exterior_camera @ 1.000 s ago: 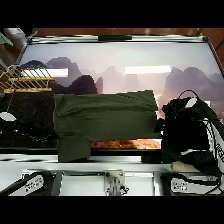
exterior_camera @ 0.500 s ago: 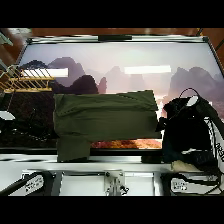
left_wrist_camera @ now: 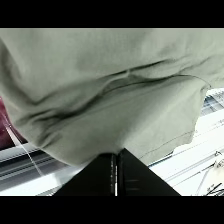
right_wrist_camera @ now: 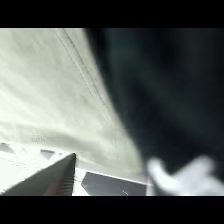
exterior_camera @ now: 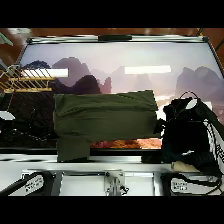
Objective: Fold the shirts.
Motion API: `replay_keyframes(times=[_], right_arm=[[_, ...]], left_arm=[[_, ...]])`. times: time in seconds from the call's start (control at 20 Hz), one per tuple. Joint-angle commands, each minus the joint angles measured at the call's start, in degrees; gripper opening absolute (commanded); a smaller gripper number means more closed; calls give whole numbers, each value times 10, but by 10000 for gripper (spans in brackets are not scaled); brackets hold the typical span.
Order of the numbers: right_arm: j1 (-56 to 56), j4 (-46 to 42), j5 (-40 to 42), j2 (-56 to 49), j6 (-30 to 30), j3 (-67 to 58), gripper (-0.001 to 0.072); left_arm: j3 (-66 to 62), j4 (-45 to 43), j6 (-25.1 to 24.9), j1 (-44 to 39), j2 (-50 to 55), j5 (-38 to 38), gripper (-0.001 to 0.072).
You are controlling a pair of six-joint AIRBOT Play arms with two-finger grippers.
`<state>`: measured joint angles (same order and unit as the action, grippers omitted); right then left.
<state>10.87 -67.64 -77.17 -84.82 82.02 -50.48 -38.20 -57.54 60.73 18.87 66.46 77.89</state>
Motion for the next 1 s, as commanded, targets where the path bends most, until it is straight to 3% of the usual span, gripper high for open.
replay_keyframes(times=[0.0,0.05,0.15,0.3,0.5,0.95], right_arm=[[0,16,20,0,-2,2,340],[0,22,20,0,-2,2,308],[0,36,19,0,-7,1,82],[0,51,-6,1,-54,-25,73],[0,93,-13,0,-57,-128,73],[-63,3,170,-14,21,-244,72]], left_arm=[[-1,0,0,0,0,0,32],[-1,0,0,0,0,0,32],[-2,0,0,0,0,-2,32],[-31,6,-40,0,-4,-3,31],[-124,11,-41,0,-6,-12,31],[-294,84,12,-2,133,-54,31]])
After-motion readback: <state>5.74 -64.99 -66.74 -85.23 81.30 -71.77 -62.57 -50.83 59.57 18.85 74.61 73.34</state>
